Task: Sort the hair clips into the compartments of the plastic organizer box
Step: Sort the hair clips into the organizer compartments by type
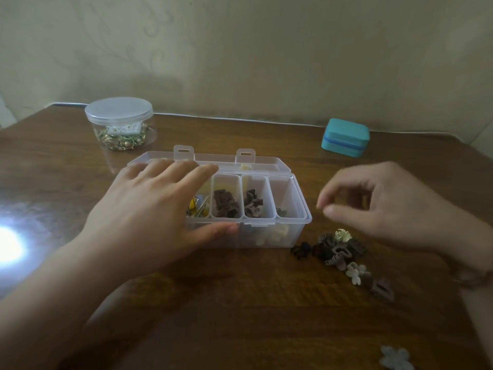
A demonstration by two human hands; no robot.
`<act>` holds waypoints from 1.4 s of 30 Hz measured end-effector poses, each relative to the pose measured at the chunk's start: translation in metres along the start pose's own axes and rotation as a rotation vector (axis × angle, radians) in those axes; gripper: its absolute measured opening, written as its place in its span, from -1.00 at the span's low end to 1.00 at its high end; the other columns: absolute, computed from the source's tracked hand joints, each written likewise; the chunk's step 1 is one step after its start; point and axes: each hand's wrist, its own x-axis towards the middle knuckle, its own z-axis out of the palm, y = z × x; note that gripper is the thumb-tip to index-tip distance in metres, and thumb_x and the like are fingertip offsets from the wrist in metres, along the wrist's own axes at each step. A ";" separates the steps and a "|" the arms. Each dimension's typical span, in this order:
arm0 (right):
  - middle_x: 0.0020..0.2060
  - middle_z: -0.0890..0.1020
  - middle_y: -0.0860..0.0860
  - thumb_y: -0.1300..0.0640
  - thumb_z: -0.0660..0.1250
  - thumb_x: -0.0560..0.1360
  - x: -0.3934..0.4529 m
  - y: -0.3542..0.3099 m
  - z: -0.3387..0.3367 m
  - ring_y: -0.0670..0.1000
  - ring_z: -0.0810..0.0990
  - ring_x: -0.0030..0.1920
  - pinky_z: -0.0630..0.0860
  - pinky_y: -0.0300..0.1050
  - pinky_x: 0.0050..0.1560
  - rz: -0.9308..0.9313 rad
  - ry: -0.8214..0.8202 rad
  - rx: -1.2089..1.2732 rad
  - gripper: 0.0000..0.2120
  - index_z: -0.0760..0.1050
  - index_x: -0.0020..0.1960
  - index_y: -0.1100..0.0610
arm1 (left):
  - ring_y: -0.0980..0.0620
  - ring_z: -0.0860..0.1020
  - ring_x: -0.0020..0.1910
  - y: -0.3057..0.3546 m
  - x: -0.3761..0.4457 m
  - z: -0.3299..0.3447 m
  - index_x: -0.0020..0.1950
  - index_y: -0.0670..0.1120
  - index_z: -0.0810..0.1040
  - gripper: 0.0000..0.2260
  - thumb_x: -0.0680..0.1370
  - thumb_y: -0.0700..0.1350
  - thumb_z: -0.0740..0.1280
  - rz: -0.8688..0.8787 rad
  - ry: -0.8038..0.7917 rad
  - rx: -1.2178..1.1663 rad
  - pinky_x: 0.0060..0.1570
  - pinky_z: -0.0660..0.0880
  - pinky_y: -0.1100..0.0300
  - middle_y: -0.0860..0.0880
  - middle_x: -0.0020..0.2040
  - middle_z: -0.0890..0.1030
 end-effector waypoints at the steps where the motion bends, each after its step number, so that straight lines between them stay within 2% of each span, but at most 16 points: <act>1: -0.17 0.59 -0.38 -0.12 0.38 0.38 0.000 0.000 0.000 -0.22 0.56 -0.22 0.42 -0.37 -0.35 0.007 -0.135 -0.039 -0.93 0.56 -0.14 -0.28 | -0.13 0.48 0.34 0.000 0.000 0.000 0.51 0.07 0.33 -0.15 0.43 0.59 -0.10 0.001 0.003 0.000 0.30 0.39 -0.16 0.02 0.39 0.51; 4: -0.09 0.55 -0.40 -0.16 0.42 0.40 0.002 0.001 0.008 -0.35 0.51 -0.06 0.44 -0.34 -0.20 0.035 -0.383 -0.154 -0.81 0.51 -0.02 -0.36 | -0.14 0.49 0.33 0.000 0.000 0.000 0.51 0.07 0.34 -0.15 0.44 0.58 -0.09 0.002 0.006 0.005 0.28 0.41 -0.18 0.01 0.38 0.52; 7: -0.01 0.53 -0.38 -0.22 0.41 0.39 0.002 -0.002 0.016 -0.30 0.49 0.04 0.51 -0.23 0.01 0.046 -0.427 -0.283 -0.66 0.44 0.13 -0.39 | -0.14 0.49 0.34 0.000 0.000 0.000 0.51 0.07 0.33 -0.15 0.44 0.58 -0.10 0.003 0.006 0.004 0.29 0.40 -0.18 0.00 0.39 0.52; 9: 0.00 0.53 -0.36 -0.21 0.41 0.40 0.002 -0.004 0.018 -0.27 0.49 0.05 0.52 -0.18 0.05 0.059 -0.411 -0.288 -0.64 0.44 0.16 -0.37 | -0.13 0.47 0.36 -0.001 0.000 0.000 0.52 0.08 0.31 -0.14 0.43 0.59 -0.11 -0.001 -0.004 -0.004 0.32 0.39 -0.18 0.01 0.41 0.50; 12: -0.04 0.53 -0.36 -0.20 0.39 0.42 0.003 -0.001 0.019 -0.29 0.49 0.00 0.51 -0.22 -0.02 0.020 -0.373 -0.304 -0.73 0.46 0.11 -0.36 | -0.13 0.47 0.36 -0.001 0.000 0.000 0.52 0.09 0.31 -0.14 0.43 0.59 -0.11 0.001 -0.004 -0.007 0.32 0.39 -0.18 0.01 0.41 0.50; 15: -0.12 0.56 -0.38 -0.15 0.42 0.41 0.003 0.004 0.006 -0.34 0.51 -0.14 0.41 -0.34 -0.27 0.034 -0.368 -0.212 -0.81 0.50 -0.01 -0.33 | -0.13 0.47 0.36 0.000 0.000 0.000 0.52 0.08 0.32 -0.14 0.43 0.59 -0.10 -0.001 -0.006 -0.008 0.31 0.39 -0.18 0.01 0.40 0.50; 17: -0.20 0.60 -0.40 -0.10 0.47 0.36 0.001 0.007 -0.005 -0.23 0.54 -0.32 0.40 -0.39 -0.39 0.044 -0.198 -0.047 -0.81 0.56 -0.04 -0.27 | -0.13 0.47 0.35 0.000 0.000 0.000 0.52 0.08 0.32 -0.15 0.43 0.59 -0.10 0.004 -0.001 -0.005 0.31 0.39 -0.18 0.02 0.40 0.51; 20: -0.22 0.67 -0.24 -0.03 0.49 0.34 0.002 0.001 -0.003 -0.14 0.49 -0.46 0.42 -0.38 -0.44 0.038 0.252 0.296 -0.84 0.63 -0.09 -0.13 | -0.13 0.47 0.35 0.000 0.000 0.000 0.52 0.08 0.32 -0.15 0.43 0.59 -0.10 0.001 0.003 -0.002 0.31 0.39 -0.17 0.03 0.40 0.50; 22: -0.12 0.69 -0.11 -0.02 0.48 0.34 0.004 -0.010 0.011 -0.03 0.52 -0.46 0.49 -0.27 -0.48 0.039 0.344 0.481 -0.83 0.64 -0.07 -0.07 | -0.13 0.48 0.34 -0.001 0.000 0.000 0.52 0.07 0.33 -0.15 0.44 0.58 -0.10 0.001 0.005 -0.002 0.30 0.40 -0.18 0.01 0.39 0.51; 26: -0.19 0.68 -0.04 -0.09 0.44 0.38 0.003 -0.019 0.027 -0.03 0.56 -0.40 0.52 -0.21 -0.45 -0.003 0.212 0.256 -0.83 0.61 -0.04 -0.14 | -0.16 0.50 0.32 0.000 0.000 0.000 0.50 0.05 0.36 -0.16 0.45 0.57 -0.08 0.008 0.015 -0.003 0.27 0.42 -0.19 -0.01 0.37 0.53; 30: -0.32 0.60 -0.21 -0.09 0.39 0.43 0.000 -0.019 0.015 -0.05 0.56 -0.34 0.40 -0.36 -0.42 -0.088 0.250 0.042 -0.92 0.56 -0.20 -0.13 | -0.12 0.46 0.36 0.000 0.000 0.000 0.52 0.09 0.31 -0.14 0.42 0.59 -0.11 -0.001 0.004 -0.013 0.30 0.39 -0.16 0.03 0.40 0.50; 32: -0.31 0.58 -0.32 -0.17 0.32 0.41 -0.001 -0.016 0.010 -0.15 0.58 -0.30 0.39 -0.38 -0.43 -0.048 0.063 -0.060 -0.91 0.52 -0.24 -0.20 | -0.10 0.45 0.37 0.000 0.000 -0.001 0.53 0.09 0.30 -0.13 0.42 0.60 -0.12 -0.003 0.000 -0.016 0.32 0.37 -0.15 0.04 0.41 0.48; 34: -0.25 0.53 -0.43 -0.22 0.28 0.39 -0.001 -0.011 0.012 -0.31 0.55 -0.17 0.40 -0.41 -0.34 -0.001 -0.233 -0.183 -0.89 0.53 -0.10 -0.30 | -0.10 0.44 0.38 0.000 0.000 -0.001 0.53 0.09 0.29 -0.13 0.41 0.60 -0.13 -0.005 -0.003 -0.014 0.33 0.37 -0.15 0.04 0.42 0.48; 35: -0.22 0.51 -0.44 -0.23 0.30 0.40 -0.001 -0.009 0.015 -0.34 0.52 -0.12 0.40 -0.40 -0.26 -0.010 -0.314 -0.238 -0.82 0.53 0.00 -0.32 | -0.11 0.44 0.38 0.000 0.000 -0.001 0.53 0.09 0.29 -0.13 0.42 0.60 -0.12 -0.004 -0.001 -0.014 0.32 0.37 -0.16 0.04 0.42 0.48; 38: -0.17 0.50 -0.39 -0.28 0.34 0.40 0.003 -0.009 0.022 -0.33 0.47 -0.13 0.43 -0.34 -0.15 -0.014 -0.308 -0.285 -0.70 0.52 0.11 -0.31 | -0.12 0.46 0.36 0.000 0.000 0.000 0.52 0.09 0.31 -0.14 0.43 0.59 -0.11 -0.001 0.001 -0.011 0.30 0.38 -0.17 0.02 0.41 0.49; 42: -0.11 0.52 -0.35 -0.29 0.34 0.39 0.004 -0.007 0.023 -0.29 0.49 -0.09 0.49 -0.25 -0.06 -0.022 -0.300 -0.289 -0.73 0.52 0.07 -0.30 | -0.12 0.46 0.36 0.000 0.000 0.000 0.52 0.08 0.32 -0.14 0.43 0.59 -0.11 -0.003 0.004 -0.011 0.29 0.39 -0.17 0.02 0.40 0.50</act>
